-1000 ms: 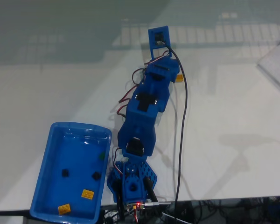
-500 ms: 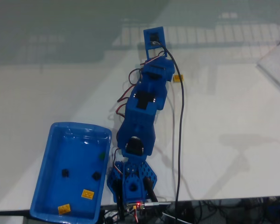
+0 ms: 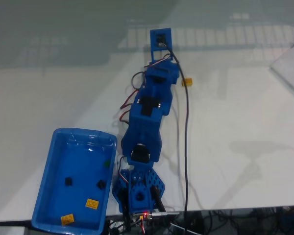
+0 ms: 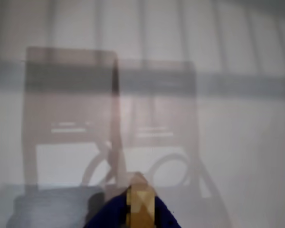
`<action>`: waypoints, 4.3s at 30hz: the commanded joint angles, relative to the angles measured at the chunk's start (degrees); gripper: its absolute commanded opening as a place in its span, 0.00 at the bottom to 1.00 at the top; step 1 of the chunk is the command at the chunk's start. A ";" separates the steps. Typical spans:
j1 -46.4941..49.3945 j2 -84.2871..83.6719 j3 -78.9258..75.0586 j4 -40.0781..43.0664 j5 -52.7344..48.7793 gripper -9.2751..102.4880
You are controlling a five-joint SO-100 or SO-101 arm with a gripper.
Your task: Pick up all the lego then put into the bin
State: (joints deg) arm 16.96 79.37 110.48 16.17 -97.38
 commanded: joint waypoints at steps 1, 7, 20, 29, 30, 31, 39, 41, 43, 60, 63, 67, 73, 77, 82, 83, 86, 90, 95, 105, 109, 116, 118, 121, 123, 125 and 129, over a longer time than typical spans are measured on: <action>-4.83 10.90 0.88 0.70 9.93 0.08; -18.19 41.84 8.96 15.12 23.47 0.08; -76.99 87.45 15.64 66.88 33.49 0.08; -95.89 85.17 17.93 78.84 35.68 0.08; -96.86 84.99 18.63 79.10 36.04 0.09; -97.65 84.99 19.42 79.10 36.30 0.09; -98.79 84.99 25.40 79.63 35.51 0.29; -94.66 84.11 26.02 79.10 33.31 0.32; -87.19 82.27 25.58 76.82 30.85 0.33; 7.65 72.86 42.28 9.49 20.74 0.44; 15.21 68.20 43.68 6.15 26.02 0.43; 21.53 58.80 40.43 3.08 30.32 0.43; 26.10 42.98 29.09 3.43 37.44 0.43; 24.96 31.99 20.74 5.10 41.40 0.42; 19.78 24.43 15.03 6.24 42.10 0.42; 18.54 23.82 14.85 6.24 40.96 0.42; 15.03 21.88 14.85 5.45 38.76 0.42; 12.92 18.72 14.33 2.55 36.56 0.42; 13.27 14.68 12.57 -0.88 37.62 0.41; 16.17 11.78 8.96 0.18 48.25 0.37; 16.00 9.76 4.57 3.60 51.24 0.36; 15.73 8.17 1.85 8.53 52.12 0.33; 15.64 7.29 1.85 8.70 51.68 0.32; 15.47 6.06 0.97 9.49 51.33 0.32; 15.47 5.36 0.00 10.02 51.33 0.32; 15.38 4.83 -0.35 10.02 51.33 0.32; 14.94 4.13 -0.79 10.28 51.06 0.31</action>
State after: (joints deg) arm 32.78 83.23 113.12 26.19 -45.62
